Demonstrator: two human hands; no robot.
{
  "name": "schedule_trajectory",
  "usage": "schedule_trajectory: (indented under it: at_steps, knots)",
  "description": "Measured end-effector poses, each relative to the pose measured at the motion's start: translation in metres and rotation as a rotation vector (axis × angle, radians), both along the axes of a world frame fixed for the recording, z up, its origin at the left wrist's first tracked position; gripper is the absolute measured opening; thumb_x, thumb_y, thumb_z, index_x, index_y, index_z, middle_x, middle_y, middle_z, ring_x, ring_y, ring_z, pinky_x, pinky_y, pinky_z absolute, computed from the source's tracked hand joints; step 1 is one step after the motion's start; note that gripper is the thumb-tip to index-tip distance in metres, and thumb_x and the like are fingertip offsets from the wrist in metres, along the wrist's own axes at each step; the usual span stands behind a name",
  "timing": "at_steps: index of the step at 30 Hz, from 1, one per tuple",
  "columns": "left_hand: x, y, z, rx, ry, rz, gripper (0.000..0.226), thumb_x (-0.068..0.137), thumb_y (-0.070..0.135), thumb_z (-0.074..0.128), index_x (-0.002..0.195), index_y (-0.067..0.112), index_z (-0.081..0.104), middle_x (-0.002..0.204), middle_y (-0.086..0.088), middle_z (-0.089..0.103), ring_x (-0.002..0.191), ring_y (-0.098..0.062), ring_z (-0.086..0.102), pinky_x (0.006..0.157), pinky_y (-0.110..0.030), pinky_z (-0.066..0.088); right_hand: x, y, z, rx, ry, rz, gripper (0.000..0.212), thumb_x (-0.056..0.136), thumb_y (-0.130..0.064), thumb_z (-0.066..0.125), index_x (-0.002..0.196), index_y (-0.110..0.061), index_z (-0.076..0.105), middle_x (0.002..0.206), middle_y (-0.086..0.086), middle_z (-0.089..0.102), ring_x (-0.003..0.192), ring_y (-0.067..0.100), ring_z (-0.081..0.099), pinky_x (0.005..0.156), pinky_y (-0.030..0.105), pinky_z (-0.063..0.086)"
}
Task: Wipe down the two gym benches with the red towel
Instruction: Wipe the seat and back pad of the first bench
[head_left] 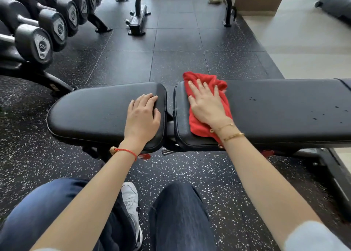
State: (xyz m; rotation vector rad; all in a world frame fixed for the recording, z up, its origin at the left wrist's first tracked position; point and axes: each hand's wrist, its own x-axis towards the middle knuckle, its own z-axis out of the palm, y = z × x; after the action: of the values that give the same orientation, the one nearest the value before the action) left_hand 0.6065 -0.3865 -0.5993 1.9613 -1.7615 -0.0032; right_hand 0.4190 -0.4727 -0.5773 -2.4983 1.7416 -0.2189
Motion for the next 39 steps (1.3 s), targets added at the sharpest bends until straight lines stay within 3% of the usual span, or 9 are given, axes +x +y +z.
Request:
schedule_trajectory:
  at_steps: [6,14,21,27,31,35,39]
  knots:
    - [0.001,0.000,0.000,0.015,-0.003,-0.003,0.044,0.097,0.021,0.048,0.140,0.014,0.051,0.150,-0.003,0.046,0.142,-0.021,0.036,0.121,-0.044,0.020,-0.001,0.071,-0.012,-0.064,-0.067,0.210,0.054,0.101,-0.037,0.029,0.154,-0.032,0.021,0.162,-0.004,0.019,0.150,0.019,0.015,0.122,0.043,-0.002]
    - [0.001,0.000,0.000,0.028,-0.003,0.001,0.045,0.097,0.023,0.046,0.142,0.016,0.049,0.152,-0.001,0.044,0.143,-0.019,0.034,0.122,-0.043,0.018,0.026,-0.020,0.006,0.040,-0.007,0.035,0.053,0.104,-0.034,0.028,0.156,-0.029,0.015,0.165,0.000,0.008,0.151,0.021,0.009,0.121,0.046,-0.003]
    - [0.001,0.000,0.001,0.029,-0.005,0.005,0.045,0.097,0.023,0.047,0.142,0.016,0.049,0.152,-0.002,0.044,0.143,-0.020,0.034,0.121,-0.043,0.019,0.002,0.057,-0.006,-0.043,-0.052,0.258,0.051,0.102,-0.037,0.035,0.152,-0.035,0.028,0.162,-0.006,0.021,0.150,0.017,0.016,0.122,0.043,-0.001]
    - [0.001,0.001,0.000,0.033,-0.021,0.005,0.045,0.098,0.023,0.045,0.142,0.016,0.048,0.152,-0.001,0.043,0.144,-0.019,0.033,0.122,-0.042,0.018,-0.053,0.018,-0.006,0.012,-0.098,0.060,0.052,0.103,-0.033,0.036,0.153,-0.034,0.024,0.163,-0.004,0.018,0.150,0.017,0.015,0.121,0.042,-0.002]
    - [0.000,0.001,0.001,0.035,-0.025,0.003,0.045,0.098,0.023,0.045,0.142,0.015,0.048,0.152,-0.001,0.043,0.144,-0.019,0.032,0.122,-0.043,0.018,-0.035,-0.039,0.004,0.060,-0.051,-0.096,0.053,0.104,-0.033,0.030,0.155,-0.028,0.018,0.164,0.003,0.011,0.151,0.022,0.011,0.122,0.046,-0.002]
    - [0.000,0.002,0.001,0.028,-0.011,0.005,0.045,0.097,0.023,0.046,0.141,0.016,0.049,0.151,0.000,0.044,0.143,-0.019,0.033,0.122,-0.042,0.017,-0.004,-0.016,0.000,0.029,-0.037,0.048,0.054,0.104,-0.034,0.031,0.155,-0.030,0.017,0.164,0.002,0.011,0.151,0.021,0.011,0.121,0.046,-0.004]
    - [0.000,0.001,0.001,0.026,-0.009,0.003,0.044,0.097,0.022,0.047,0.140,0.016,0.050,0.151,-0.001,0.045,0.143,-0.019,0.034,0.122,-0.042,0.018,-0.025,0.039,-0.004,-0.009,-0.076,0.214,0.053,0.103,-0.034,0.034,0.154,-0.035,0.020,0.163,-0.005,0.016,0.151,0.017,0.012,0.122,0.041,-0.003]
